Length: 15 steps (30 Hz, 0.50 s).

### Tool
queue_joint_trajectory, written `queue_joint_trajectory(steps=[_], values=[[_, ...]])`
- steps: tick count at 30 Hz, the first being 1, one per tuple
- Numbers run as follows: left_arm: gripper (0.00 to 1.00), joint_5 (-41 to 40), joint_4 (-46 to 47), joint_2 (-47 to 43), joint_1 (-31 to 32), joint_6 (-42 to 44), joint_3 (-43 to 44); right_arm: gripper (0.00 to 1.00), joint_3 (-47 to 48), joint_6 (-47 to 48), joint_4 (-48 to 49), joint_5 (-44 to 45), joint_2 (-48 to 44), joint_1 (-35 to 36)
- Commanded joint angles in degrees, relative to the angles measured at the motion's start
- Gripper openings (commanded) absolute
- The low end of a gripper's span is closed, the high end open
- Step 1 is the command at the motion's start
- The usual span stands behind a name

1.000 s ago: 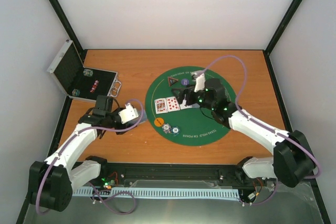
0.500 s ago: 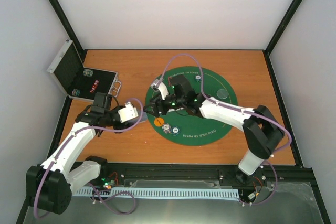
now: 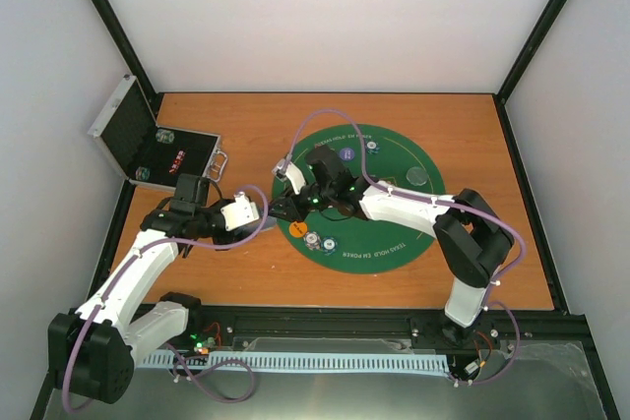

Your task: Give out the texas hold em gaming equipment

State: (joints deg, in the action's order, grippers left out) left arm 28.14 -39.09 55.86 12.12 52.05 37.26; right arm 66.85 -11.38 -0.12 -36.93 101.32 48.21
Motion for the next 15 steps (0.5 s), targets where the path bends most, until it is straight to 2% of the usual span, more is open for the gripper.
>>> queue_joint_trajectory(steps=[1, 7, 15], values=[[0.56, 1.74, 0.04, -0.98, 0.45, 1.39, 2.25, 0.27, 1.72, 0.93, -0.63, -0.3, 1.11, 0.66], [0.56, 1.74, 0.24, -0.76, 0.45, 1.49, 1.97, 0.03, 1.64, 1.86, -1.53, 0.62, 0.22, 0.66], [0.56, 1.44, 0.5, -0.88, 0.46, 1.65, 0.79, 0.03, 1.52, 5.35, -4.66, 3.8, -2.77, 0.4]])
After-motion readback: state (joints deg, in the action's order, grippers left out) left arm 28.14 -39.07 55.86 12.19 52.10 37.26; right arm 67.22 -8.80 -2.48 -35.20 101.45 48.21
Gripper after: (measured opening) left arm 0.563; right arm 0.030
